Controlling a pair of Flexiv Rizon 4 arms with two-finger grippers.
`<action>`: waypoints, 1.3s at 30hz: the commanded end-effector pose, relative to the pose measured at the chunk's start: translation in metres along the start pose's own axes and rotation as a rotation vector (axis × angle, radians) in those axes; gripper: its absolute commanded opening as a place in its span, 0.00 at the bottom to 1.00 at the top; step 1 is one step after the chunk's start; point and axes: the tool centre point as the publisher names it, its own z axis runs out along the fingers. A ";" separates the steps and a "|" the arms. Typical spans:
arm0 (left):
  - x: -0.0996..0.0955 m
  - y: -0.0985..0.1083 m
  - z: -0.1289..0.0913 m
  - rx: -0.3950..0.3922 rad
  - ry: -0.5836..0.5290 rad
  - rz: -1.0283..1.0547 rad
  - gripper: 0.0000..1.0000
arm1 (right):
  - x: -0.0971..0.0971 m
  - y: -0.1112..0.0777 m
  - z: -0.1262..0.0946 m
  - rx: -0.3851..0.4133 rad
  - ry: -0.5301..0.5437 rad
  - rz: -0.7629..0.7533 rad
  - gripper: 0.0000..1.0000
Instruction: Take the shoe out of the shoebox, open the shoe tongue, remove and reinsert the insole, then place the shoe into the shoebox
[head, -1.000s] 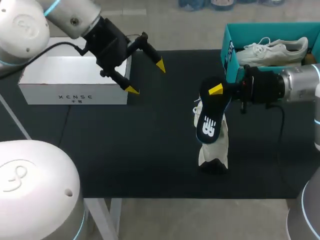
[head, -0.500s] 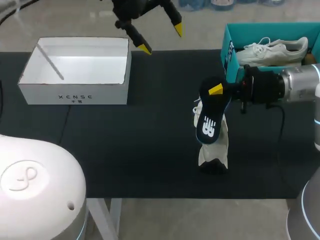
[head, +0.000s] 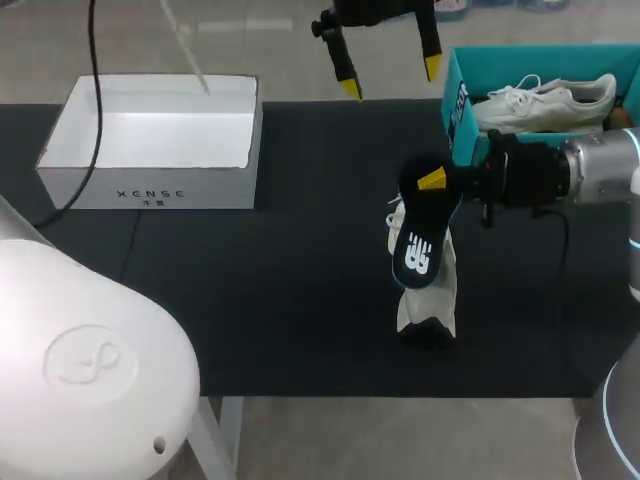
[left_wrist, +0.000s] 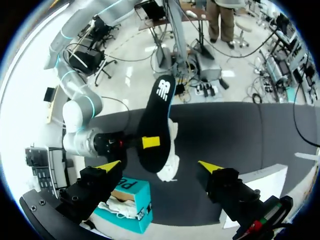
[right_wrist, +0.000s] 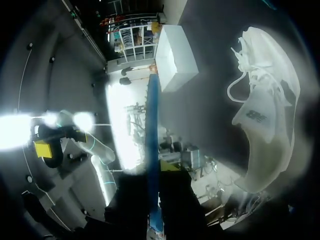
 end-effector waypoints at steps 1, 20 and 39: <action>-0.005 0.000 0.000 -0.038 0.321 -0.008 1.00 | 0.000 0.000 0.001 -0.001 -0.001 0.000 0.00; -0.005 0.000 0.000 -0.038 0.321 -0.008 1.00 | -0.005 0.009 -0.032 -0.051 -0.039 0.020 0.00; -0.005 0.000 0.000 -0.038 0.321 -0.008 1.00 | -0.003 0.016 0.009 0.064 -0.037 0.030 0.00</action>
